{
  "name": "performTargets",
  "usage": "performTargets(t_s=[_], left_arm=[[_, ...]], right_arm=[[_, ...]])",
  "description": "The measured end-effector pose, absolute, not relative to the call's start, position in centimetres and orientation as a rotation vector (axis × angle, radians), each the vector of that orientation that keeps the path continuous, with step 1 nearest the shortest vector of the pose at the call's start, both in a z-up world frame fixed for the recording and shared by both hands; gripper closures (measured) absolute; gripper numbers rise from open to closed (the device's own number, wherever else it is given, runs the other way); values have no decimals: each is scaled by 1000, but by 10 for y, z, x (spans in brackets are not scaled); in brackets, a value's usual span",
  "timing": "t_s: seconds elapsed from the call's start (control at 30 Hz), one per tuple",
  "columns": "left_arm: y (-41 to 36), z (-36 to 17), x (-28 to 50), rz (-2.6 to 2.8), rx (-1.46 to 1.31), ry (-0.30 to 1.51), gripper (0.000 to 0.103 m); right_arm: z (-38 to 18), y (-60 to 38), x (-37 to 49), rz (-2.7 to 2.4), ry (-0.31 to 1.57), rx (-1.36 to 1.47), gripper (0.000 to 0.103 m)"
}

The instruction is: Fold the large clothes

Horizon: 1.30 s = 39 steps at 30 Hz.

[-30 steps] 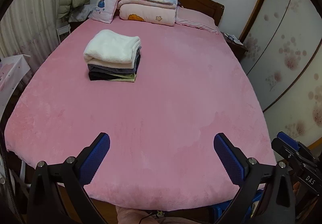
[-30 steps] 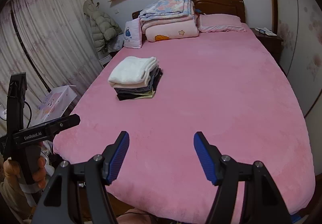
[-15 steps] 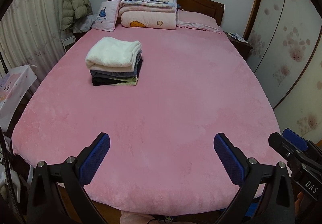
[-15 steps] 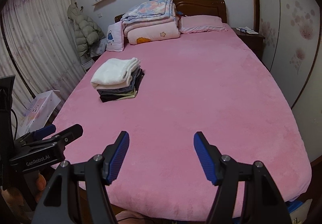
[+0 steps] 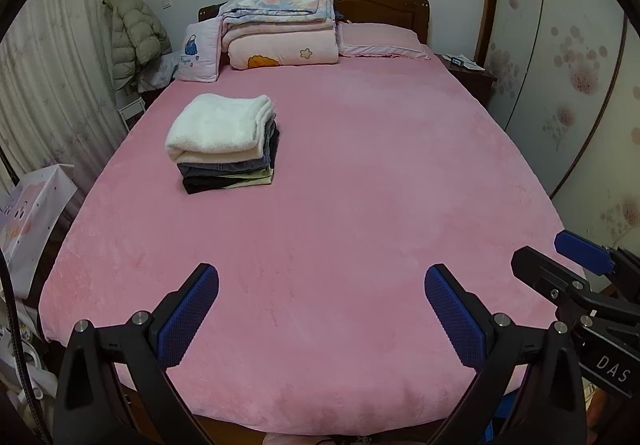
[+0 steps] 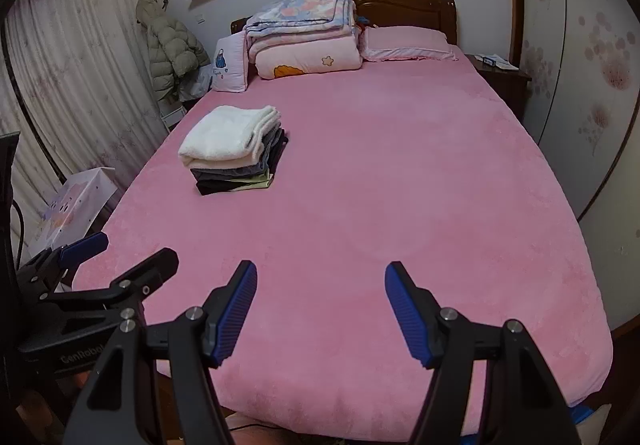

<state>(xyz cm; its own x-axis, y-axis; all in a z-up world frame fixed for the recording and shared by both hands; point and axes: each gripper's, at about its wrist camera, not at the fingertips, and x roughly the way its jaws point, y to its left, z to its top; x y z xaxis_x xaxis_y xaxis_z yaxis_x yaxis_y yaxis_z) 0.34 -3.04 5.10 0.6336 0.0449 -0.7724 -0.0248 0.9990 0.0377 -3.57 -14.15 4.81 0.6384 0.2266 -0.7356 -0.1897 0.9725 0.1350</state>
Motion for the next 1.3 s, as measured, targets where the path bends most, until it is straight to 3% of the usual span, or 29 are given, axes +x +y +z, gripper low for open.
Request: performTargets(t_s=[1.3], left_arm=[[-8, 56, 22, -9, 45, 907, 2]], right_arm=[[39, -125, -12, 168, 932, 55, 37]])
